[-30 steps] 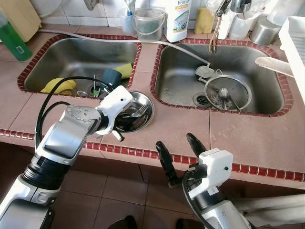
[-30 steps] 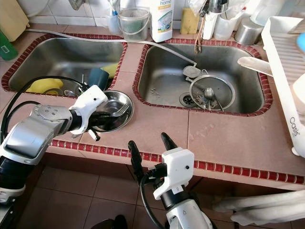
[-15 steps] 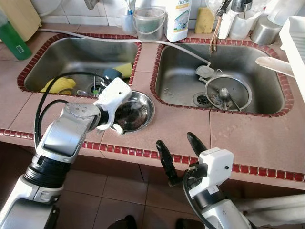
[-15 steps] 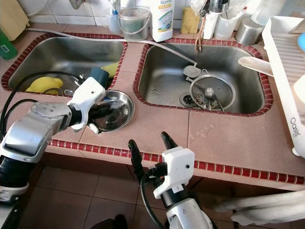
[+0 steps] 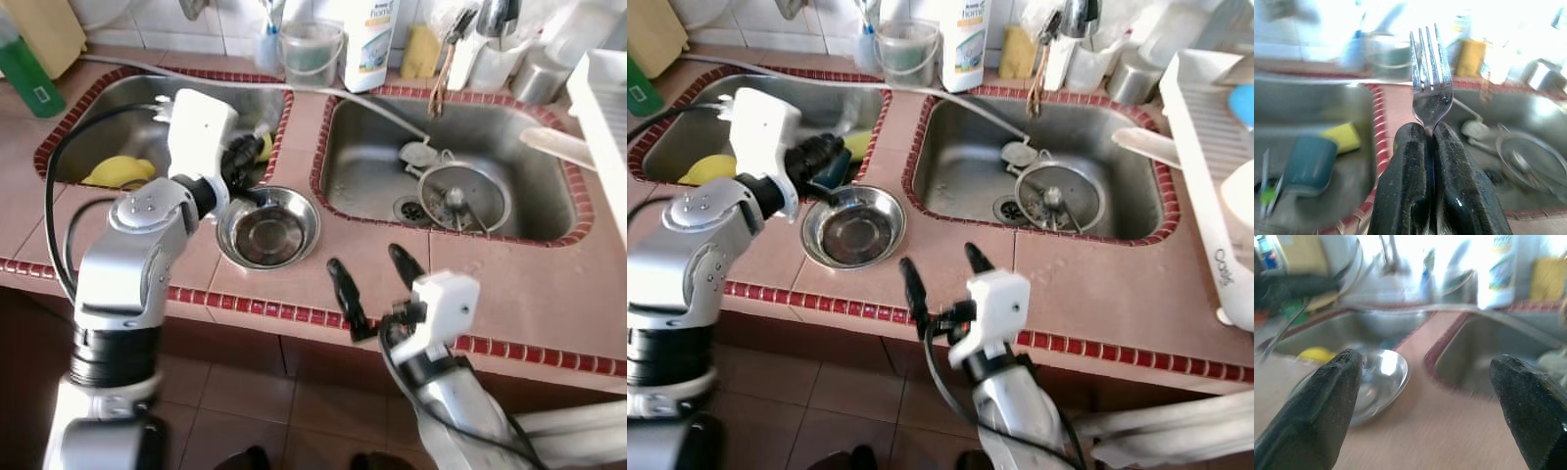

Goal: Kitchen organization

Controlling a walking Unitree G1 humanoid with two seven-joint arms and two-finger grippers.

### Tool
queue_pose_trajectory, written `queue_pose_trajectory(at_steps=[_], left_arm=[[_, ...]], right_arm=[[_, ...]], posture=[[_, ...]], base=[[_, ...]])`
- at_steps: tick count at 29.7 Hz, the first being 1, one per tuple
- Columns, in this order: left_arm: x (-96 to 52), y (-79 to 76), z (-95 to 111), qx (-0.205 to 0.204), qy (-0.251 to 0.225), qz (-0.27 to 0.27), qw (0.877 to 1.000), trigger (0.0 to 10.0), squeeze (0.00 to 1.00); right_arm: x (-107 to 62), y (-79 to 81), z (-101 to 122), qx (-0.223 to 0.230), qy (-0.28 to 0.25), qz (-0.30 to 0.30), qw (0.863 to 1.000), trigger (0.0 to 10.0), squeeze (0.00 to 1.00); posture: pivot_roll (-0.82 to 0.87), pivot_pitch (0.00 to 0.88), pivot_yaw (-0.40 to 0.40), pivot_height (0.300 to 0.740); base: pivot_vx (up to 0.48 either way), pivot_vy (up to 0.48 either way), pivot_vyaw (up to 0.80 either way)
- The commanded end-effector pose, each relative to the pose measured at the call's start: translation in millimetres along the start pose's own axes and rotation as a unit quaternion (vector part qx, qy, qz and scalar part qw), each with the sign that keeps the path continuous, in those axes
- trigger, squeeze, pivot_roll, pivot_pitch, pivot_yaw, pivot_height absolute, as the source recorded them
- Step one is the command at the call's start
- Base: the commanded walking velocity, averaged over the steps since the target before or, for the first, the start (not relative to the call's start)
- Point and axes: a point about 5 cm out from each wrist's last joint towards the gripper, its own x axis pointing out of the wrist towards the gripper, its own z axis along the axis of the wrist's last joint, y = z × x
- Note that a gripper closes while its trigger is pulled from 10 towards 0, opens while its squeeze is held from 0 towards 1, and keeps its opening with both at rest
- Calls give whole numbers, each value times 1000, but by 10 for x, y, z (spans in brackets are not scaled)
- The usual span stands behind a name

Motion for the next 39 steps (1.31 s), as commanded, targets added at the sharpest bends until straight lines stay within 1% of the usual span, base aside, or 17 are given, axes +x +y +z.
queue_pose_trajectory(at_steps=[1, 2, 4, 5, 6, 8, 9, 11, 13, 18, 19, 20, 22, 26, 29, 31, 39], left_arm=[[-40, 37, -52, -9, -27, 30, 999, 10000, 0], [-37, 24, -79, -9, -30, 33, 999, 10000, 0], [-54, -77, -202, 13, -51, 33, 998, 10000, 0], [-54, -77, -202, 13, -51, 33, 998, 10000, 0], [-54, -124, -308, -7, -43, 42, 998, 10000, 0], [-67, -150, -349, -14, -54, 50, 997, 10000, 0], [-71, -171, -410, -45, -50, 42, 997, 10000, 0], [-87, -137, -429, -46, -62, 63, 995, 10000, 0], [-120, -119, -458, 3, -87, 74, 993, 10000, 0], [-172, -100, -506, 34, -110, 85, 990, 10000, 0], [-208, -114, -506, 57, -128, 76, 987, 10000, 0], [-222, -115, -527, 66, -128, 74, 987, 10000, 0], [-253, -45, -665, 51, -109, 91, 988, 10000, 0], [-274, 11, -745, 60, -98, 105, 988, 10000, 0], [-295, 14, -746, 61, -105, 104, 987, 10000, 0], [-298, 7, -741, 48, -99, 103, 988, 10000, 0], [-302, -64, -703, 58, -109, 79, 989, 10000, 0]], right_arm=[[36, -85, -55, -2, -1, -27, 1000, 10000, 0], [56, -102, -64, -3, -1, -29, 1000, 10000, 0], [174, -169, -114, -27, -5, -49, 998, 10000, 0], [174, -169, -114, -27, -5, -49, 998, 10000, 0], [240, -188, -125, -28, -12, -57, 998, 10000, 0], [301, -203, -137, -37, -16, -68, 997, 10000, 0], [326, -218, -149, -40, -17, -74, 996, 10000, 0], [344, -226, -167, -46, -18, -76, 996, 10000, 0], [359, -255, -228, -64, -15, -85, 994, 10000, 0], [382, -283, -306, -73, -17, -102, 992, 10000, 0], [378, -289, -337, -84, -14, -102, 991, 10000, 0], [376, -294, -349, -88, -14, -102, 991, 10000, 0], [375, -308, -362, -101, -21, -106, 989, 10000, 0], [379, -324, -364, -106, -30, -108, 988, 10000, 0], [370, -339, -382, -113, -33, -111, 987, 10000, 0], [366, -337, -416, -113, -31, -107, 987, 10000, 0], [385, -302, -439, -116, -32, -89, 989, 10000, 0]], posture=[[-159, 73, -6, 732], [-158, 64, -9, 732], [-158, 50, -12, 732], [-158, 50, -12, 732], [-159, 46, -11, 732], [-161, 40, -12, 732], [-163, 34, -11, 732], [-163, 34, -11, 732], [-168, 15, -6, 732], [-170, 2, -1, 732], [-170, 0, 0, 732], [-170, 0, 0, 732], [-172, 0, 1, 732], [-173, 0, -1, 732], [-170, 0, -5, 732], [-162, 0, -15, 732], [-144, 0, -38, 732]], base=[[0, 0, 0], [0, 0, 0], [0, 0, 0], [0, 0, 0], [0, 0, 0], [0, 0, 0], [0, 0, 0], [0, 0, 0], [0, 0, 0], [0, 0, 0], [0, 0, 0], [0, 0, 0], [0, 0, 0], [0, 0, 0], [0, 0, 0], [0, 0, 0], [0, 0, 0]])
